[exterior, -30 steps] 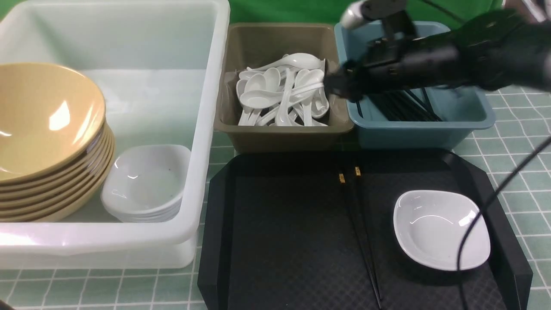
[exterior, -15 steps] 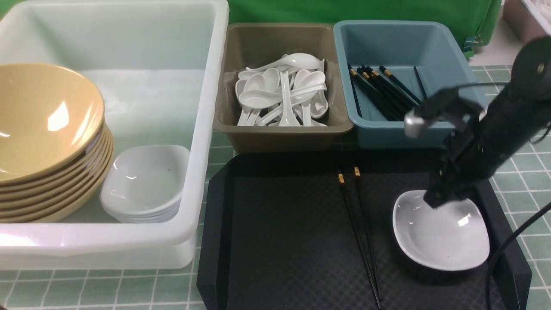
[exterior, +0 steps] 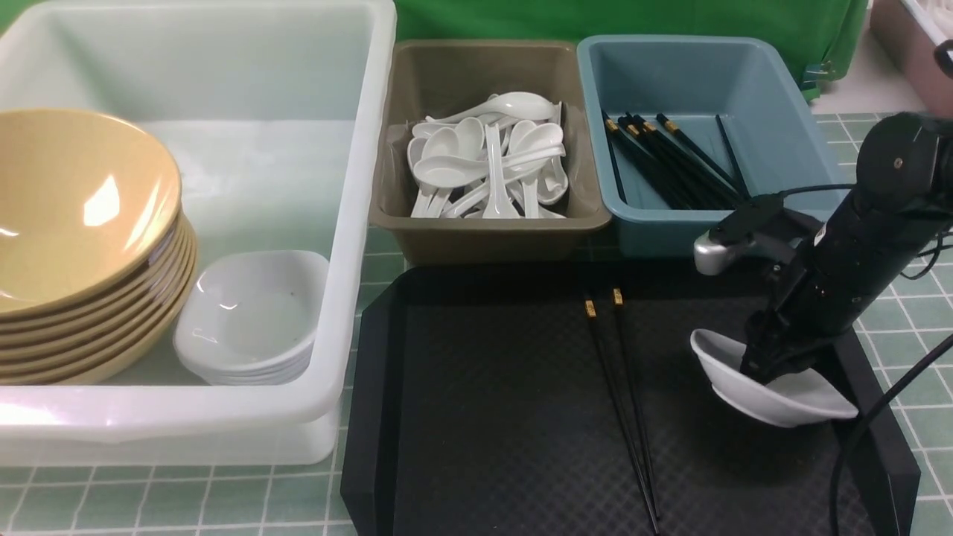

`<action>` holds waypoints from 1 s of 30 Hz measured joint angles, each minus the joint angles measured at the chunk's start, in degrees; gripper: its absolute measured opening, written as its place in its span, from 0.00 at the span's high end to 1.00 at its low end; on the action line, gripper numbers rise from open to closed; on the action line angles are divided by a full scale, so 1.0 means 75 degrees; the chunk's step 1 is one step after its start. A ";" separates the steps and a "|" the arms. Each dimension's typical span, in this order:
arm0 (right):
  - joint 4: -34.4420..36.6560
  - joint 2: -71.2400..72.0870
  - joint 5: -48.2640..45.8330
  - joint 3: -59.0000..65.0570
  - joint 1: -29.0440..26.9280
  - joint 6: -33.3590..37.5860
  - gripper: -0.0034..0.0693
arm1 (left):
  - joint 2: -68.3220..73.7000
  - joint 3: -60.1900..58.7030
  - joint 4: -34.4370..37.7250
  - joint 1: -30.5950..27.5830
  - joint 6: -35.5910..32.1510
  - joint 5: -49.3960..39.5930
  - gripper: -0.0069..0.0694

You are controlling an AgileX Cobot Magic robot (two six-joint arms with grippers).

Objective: On blue table put chopsticks spoon bowls plates into blue grey white boxes.
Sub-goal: 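Reach for and grasp the small white dish on the black tray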

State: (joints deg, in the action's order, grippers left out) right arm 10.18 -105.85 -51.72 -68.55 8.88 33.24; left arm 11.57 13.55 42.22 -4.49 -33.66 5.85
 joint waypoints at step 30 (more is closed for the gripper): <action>0.0980 0.0445 -0.2095 -0.0986 0.0015 -0.0669 0.86 | 0.0000 -0.0009 0.0009 0.0000 0.0000 0.0067 0.74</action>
State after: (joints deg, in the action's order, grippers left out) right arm 17.53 -102.51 -67.44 -75.94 8.99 28.22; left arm 11.57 13.49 42.29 -4.49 -33.66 6.35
